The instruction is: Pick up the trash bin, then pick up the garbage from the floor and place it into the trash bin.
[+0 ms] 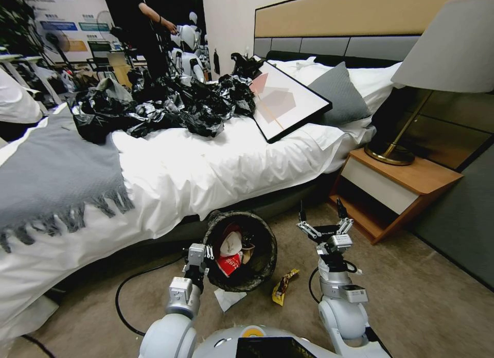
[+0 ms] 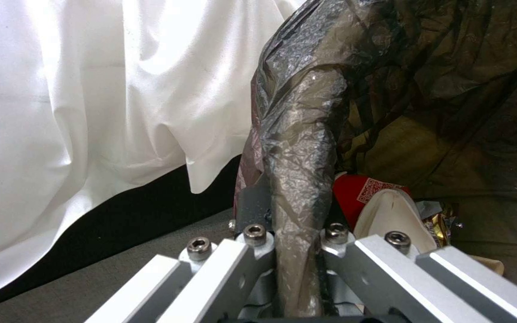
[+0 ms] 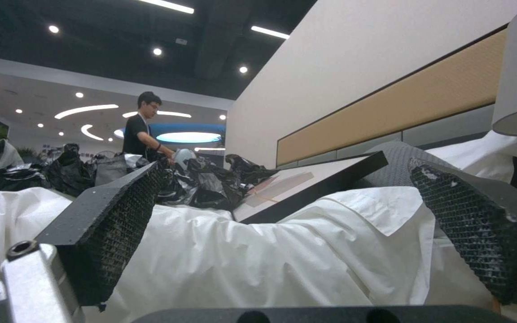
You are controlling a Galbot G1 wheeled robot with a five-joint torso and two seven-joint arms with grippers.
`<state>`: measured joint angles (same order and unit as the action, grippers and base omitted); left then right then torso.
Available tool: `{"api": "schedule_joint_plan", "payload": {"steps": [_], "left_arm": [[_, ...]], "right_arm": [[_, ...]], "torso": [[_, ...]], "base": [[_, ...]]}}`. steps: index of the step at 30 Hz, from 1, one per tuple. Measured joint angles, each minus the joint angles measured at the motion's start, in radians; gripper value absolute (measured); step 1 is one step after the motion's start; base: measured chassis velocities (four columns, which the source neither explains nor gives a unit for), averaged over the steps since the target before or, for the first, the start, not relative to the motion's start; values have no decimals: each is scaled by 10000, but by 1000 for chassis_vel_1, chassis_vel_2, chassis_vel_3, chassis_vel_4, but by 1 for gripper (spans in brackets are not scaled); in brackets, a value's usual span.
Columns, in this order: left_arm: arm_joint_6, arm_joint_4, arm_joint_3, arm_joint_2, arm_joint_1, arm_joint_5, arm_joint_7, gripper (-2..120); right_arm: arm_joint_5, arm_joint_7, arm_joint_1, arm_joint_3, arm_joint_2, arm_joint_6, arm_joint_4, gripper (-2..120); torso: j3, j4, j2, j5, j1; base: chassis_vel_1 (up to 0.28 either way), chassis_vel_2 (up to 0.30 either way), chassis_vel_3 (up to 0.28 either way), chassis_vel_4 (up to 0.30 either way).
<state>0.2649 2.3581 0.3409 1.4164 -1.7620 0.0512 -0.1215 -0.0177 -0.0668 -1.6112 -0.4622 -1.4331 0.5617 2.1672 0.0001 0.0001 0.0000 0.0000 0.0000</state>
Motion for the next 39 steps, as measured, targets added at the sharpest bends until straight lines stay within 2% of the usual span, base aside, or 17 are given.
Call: {"api": "schedule_joint_plan", "payload": {"steps": [9,17,19,20,23,24,25,26,27,28,31,39], "left_arm": [[0,44,19,-3,-10,0,1,0],[0,158,169,-13,-1,-44,-13,0],[0,227,237,-29,19,-97,-23,0],[0,227,237,-29,19,-97,-23,0],[-1,257,250,-38,39,-117,-29,0],[-1,257,250,-38,39,-117,-29,0],[0,264,251,-41,42,-121,-29,0],[0,268,251,-42,45,-124,-29,0],[0,288,253,-50,75,-144,-29,0],[0,288,253,-50,75,-144,-29,0],[20,367,308,-91,192,-248,-31,0],[48,393,319,-106,240,-295,-34,0]], "right_arm": [[26,-23,158,8,40,-77,-97,100],[235,-732,586,343,302,-1083,-379,100],[536,-1237,703,643,506,-2115,-385,100],[536,-1237,703,643,506,-2115,-385,100],[1243,-2321,833,1065,788,-4212,-229,100],[1243,-2321,833,1065,788,-4212,-229,100],[1528,-2654,843,1166,876,-4948,-178,100],[1641,-2801,846,1215,914,-5222,-163,100],[2075,-3294,870,1423,1073,-6130,-155,100],[2075,-3294,870,1423,1073,-6130,-155,100],[3368,-4206,1017,1992,1477,-7599,-398,100],[5276,-4871,1388,3066,2109,-9090,-1405,100]], "torso": [[0,-2,0,0,0],[0,-1,0,0,0],[0,-2,1,0,0],[0,-2,1,0,0],[0,0,0,0,0],[0,0,0,0,0],[0,0,0,0,0],[-1,-1,0,0,0],[-1,-2,0,0,0],[-1,-2,0,0,0],[-1,-1,0,1,0],[-1,0,0,1,0]], "base": [[0,0,0,0],[0,0,0,0],[0,0,0,0],[0,0,0,0],[0,0,0,0],[0,0,0,0],[0,0,0,0],[0,0,0,0],[0,0,0,0],[0,0,0,0],[0,0,0,0],[0,0,0,0]]}}
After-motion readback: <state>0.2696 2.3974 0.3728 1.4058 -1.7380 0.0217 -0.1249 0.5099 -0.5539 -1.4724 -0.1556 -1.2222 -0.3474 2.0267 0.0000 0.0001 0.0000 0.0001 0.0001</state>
